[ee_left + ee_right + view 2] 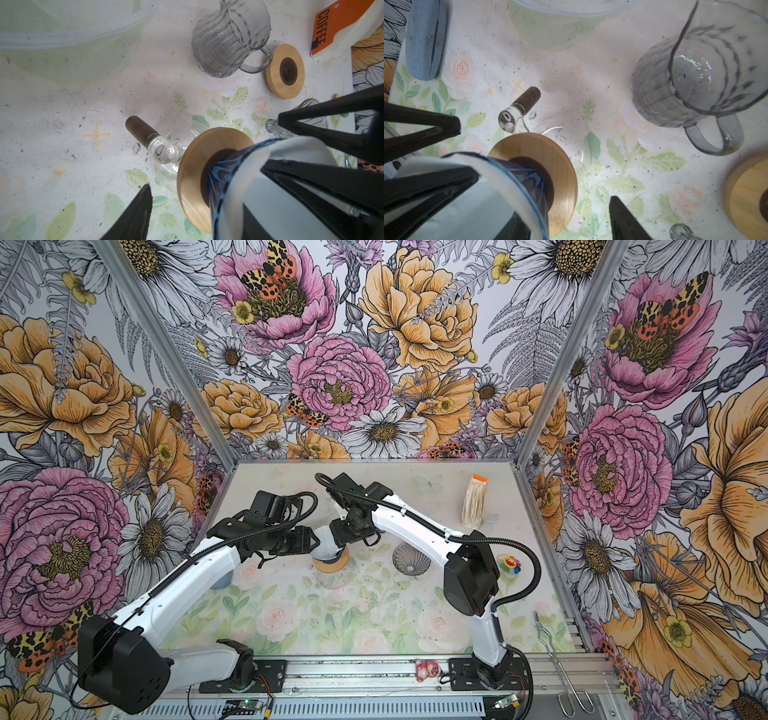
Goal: Place the coffee filter in the dripper
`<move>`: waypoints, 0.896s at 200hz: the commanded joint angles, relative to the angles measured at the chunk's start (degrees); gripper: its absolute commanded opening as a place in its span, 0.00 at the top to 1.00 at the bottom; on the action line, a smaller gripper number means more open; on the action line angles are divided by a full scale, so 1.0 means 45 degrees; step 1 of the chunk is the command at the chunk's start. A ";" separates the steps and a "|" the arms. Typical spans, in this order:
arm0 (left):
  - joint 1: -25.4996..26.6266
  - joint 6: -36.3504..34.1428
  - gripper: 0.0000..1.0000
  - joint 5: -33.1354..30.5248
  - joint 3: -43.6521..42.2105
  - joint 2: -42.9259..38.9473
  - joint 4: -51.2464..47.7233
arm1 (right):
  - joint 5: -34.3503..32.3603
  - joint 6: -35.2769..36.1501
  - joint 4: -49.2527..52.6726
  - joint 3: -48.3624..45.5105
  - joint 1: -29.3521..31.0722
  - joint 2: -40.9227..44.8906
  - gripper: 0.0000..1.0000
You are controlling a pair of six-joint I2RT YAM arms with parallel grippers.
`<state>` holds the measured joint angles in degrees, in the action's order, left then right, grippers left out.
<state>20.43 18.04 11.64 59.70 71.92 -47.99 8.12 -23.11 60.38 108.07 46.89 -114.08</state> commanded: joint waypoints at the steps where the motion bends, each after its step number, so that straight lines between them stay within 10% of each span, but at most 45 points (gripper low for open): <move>1: -0.0147 0.0054 0.44 -0.0074 0.0481 -0.0358 0.0227 | 0.0144 -0.0021 -0.0312 0.0183 -0.0060 0.0661 0.40; 179: -0.0232 0.0444 0.44 -0.0002 -0.0564 -0.0936 0.0237 | -0.0581 -0.0101 -0.0273 -0.0735 -0.0206 0.0898 0.38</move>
<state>19.88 19.62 11.64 57.95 67.29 -47.75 6.04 -23.11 59.70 105.08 46.41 -110.21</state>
